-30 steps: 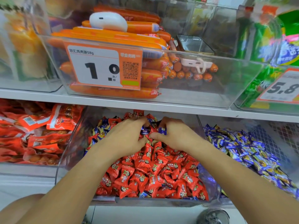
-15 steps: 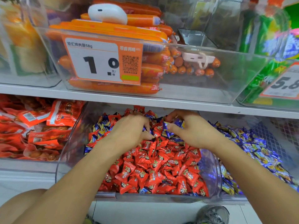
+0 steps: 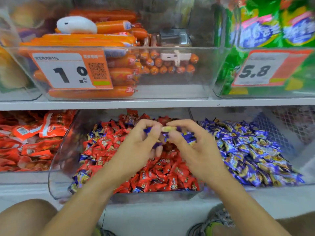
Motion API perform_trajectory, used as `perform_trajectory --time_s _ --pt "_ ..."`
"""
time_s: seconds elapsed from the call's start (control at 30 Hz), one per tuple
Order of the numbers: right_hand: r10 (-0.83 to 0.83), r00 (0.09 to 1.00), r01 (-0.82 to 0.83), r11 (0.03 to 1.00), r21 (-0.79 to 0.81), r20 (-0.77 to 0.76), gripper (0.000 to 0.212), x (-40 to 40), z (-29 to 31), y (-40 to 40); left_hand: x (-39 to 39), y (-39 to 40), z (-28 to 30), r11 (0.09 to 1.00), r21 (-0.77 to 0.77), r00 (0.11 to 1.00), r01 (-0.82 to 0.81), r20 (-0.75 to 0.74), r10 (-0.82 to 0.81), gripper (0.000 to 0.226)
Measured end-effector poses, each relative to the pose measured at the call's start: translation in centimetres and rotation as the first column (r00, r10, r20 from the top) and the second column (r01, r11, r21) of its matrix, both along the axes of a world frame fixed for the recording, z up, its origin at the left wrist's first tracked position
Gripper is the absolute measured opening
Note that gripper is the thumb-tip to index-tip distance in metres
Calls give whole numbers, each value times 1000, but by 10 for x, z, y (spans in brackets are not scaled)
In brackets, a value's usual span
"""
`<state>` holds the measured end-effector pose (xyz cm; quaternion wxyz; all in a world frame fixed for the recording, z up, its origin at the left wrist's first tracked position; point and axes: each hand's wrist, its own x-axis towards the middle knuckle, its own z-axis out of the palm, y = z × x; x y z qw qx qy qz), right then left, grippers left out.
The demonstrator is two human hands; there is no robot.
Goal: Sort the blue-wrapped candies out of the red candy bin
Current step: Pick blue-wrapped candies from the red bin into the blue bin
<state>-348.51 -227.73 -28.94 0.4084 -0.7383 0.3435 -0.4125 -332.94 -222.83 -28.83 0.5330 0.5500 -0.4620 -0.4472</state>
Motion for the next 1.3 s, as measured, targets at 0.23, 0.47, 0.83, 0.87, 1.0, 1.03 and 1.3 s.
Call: perform_trajectory --time_s 0.23,0.47,0.83,0.87,1.0,1.03,1.3 --pt "-213 972 231 950 212 -102 16 -110 -4 -40 -78 -43 9 971 -71 842 229 515 -161 13" --pt "-46 998 20 894 448 47 47 -165 4 -68 -105 -64 10 944 -38 593 327 786 -174 51" --pt "32 947 -60 995 -80 -320 14 -84 17 -50 43 -40 -41 967 253 242 38 936 -254 83" --pt "52 913 -129 977 -167 -404 15 -68 18 -50 52 -38 -41 970 239 260 39 935 -241 78" --pt "97 724 -392 873 -292 -683 34 -2 8 -62 79 -27 -40 985 163 361 47 917 -169 55" --pt "79 649 -412 873 -262 -757 44 13 4 -67 83 -25 -38 988 146 389 48 908 -153 53" --pt "141 385 -445 894 -49 -912 64 70 -25 -93 114 -19 -33 994 110 472 -25 877 -85 39"
